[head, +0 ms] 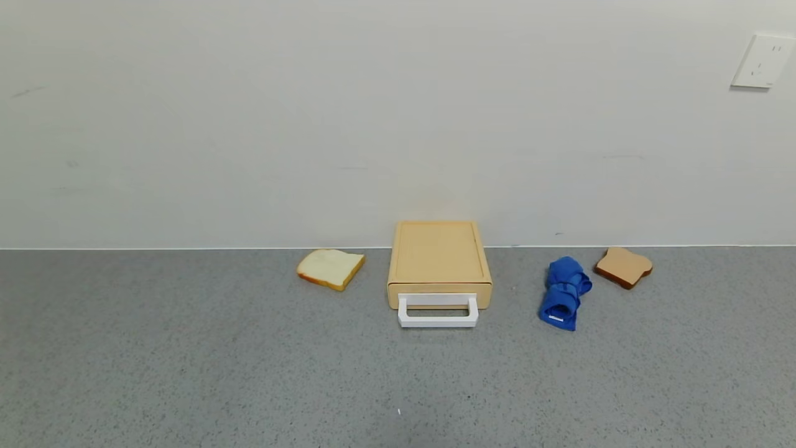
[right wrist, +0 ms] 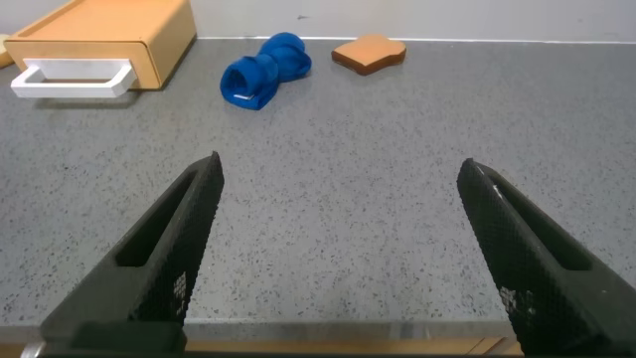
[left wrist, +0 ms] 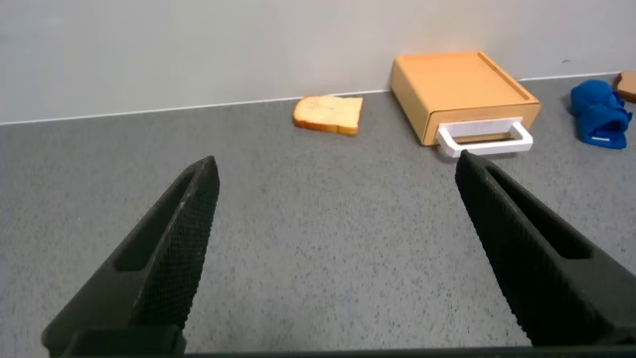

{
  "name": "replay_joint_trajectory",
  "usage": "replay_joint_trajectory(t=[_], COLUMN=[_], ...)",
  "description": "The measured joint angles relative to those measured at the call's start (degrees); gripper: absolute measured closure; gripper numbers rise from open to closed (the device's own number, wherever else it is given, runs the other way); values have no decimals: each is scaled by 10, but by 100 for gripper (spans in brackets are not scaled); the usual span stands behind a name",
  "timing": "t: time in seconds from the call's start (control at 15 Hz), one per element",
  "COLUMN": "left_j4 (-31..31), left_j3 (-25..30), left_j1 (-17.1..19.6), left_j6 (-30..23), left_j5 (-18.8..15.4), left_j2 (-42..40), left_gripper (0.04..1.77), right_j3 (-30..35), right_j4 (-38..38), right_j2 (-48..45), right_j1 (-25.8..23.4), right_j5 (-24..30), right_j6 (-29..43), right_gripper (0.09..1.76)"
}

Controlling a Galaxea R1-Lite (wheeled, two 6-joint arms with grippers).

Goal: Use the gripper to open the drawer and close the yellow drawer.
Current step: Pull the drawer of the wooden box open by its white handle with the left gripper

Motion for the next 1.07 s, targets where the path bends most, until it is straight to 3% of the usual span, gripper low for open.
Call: replay_joint_trajectory(t=[0.2,0.53,0.73,1.07], left_j4=[8,36,38,41], left_j3=[-19,-98,-162,-301], left_j1=[0,0,-6,-18], left_j6=[-5,-4,-3,-1], left_j5=[-6,-20,-21,-25], left_j2=[0,29,98,283], left_gripper=[9,9,9,9], right_j3=[0,0,0,0], right_j4=[0,0,0,0], right_j2=[0,0,0,0], right_j1=[0,0,0,0], right_j5=[0,0,0,0], right_j6=[0,0,0,0], right_gripper=[12,12,12,12])
